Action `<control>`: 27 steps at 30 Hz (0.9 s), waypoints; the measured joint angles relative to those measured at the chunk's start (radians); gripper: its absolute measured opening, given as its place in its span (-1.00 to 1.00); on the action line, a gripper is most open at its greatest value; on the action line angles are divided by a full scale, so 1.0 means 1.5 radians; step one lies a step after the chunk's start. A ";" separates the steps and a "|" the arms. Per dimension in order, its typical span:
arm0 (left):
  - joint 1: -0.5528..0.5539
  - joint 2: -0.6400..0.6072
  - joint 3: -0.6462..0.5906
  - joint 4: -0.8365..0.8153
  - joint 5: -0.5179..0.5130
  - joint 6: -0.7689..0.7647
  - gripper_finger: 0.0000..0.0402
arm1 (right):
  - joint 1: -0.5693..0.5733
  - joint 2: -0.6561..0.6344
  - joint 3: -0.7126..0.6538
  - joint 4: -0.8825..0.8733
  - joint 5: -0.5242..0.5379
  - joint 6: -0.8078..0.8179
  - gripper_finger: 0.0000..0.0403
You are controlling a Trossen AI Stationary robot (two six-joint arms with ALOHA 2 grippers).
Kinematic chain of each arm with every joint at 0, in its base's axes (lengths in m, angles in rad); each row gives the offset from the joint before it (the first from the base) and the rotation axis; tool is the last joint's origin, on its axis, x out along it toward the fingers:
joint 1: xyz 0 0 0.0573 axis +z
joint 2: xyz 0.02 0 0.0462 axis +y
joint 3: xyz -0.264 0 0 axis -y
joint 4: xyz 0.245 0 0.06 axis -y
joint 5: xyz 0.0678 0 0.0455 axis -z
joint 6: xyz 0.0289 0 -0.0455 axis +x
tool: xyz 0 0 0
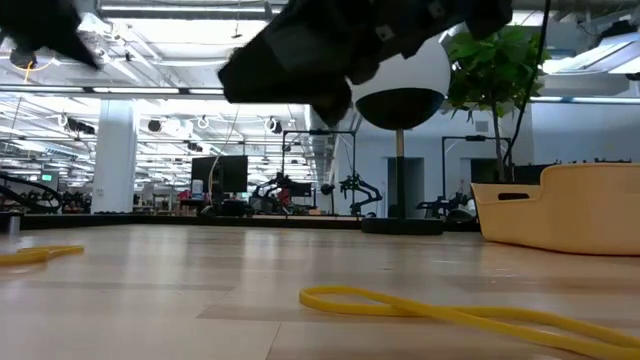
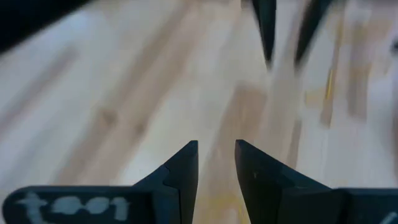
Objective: Pick and place items into bin
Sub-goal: Put the yellow rubber band into the bin
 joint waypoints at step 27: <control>0.015 0.229 0.000 0.132 0.132 -0.140 -0.52 | -0.005 -0.017 0.027 -0.056 0.003 0.026 -0.54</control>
